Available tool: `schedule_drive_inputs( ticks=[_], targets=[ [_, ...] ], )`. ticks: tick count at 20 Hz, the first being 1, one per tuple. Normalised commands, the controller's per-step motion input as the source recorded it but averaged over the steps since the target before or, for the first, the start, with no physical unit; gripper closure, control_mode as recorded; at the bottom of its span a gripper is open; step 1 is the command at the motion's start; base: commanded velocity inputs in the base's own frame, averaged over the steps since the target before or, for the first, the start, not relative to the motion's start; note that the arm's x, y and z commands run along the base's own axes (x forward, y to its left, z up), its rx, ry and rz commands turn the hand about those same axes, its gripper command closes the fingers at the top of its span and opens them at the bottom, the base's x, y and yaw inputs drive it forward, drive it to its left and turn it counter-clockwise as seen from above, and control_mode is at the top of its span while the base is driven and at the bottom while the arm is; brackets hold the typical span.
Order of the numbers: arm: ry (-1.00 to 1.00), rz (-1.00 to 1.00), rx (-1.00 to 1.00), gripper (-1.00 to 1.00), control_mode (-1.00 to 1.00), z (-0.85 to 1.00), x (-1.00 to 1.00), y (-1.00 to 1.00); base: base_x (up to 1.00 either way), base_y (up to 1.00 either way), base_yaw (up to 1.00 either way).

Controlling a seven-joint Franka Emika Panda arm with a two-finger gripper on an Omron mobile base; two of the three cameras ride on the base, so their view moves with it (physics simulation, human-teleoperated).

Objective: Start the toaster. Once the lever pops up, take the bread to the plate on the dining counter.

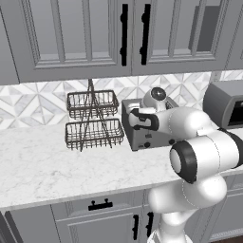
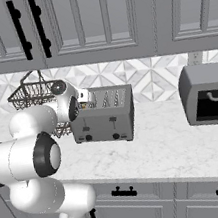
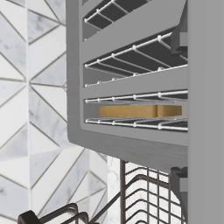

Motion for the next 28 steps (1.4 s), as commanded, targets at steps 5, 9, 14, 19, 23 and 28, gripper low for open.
schedule_drive_inputs(
  ticks=[5,9,14,19,23,28],
  targets=[
    [0.00,0.00,0.00,-1.00,-1.00,0.00,0.00,0.00,0.00,0.00,0.00],
    [0.00,0.00,0.00,-1.00,-1.00,0.00,0.00,0.00,0.00,0.00,0.00],
    [0.00,0.00,0.00,-1.00,-1.00,0.00,0.00,0.00,0.00,0.00,0.00],
    [0.00,0.00,0.00,-1.00,-1.00,0.00,0.00,0.00,0.00,0.00,0.00],
    [0.00,0.00,0.00,-1.00,-1.00,0.00,0.00,0.00,0.00,0.00,0.00],
    [0.00,0.00,0.00,-1.00,-1.00,0.00,0.00,0.00,0.00,0.00,0.00]
  ],
)
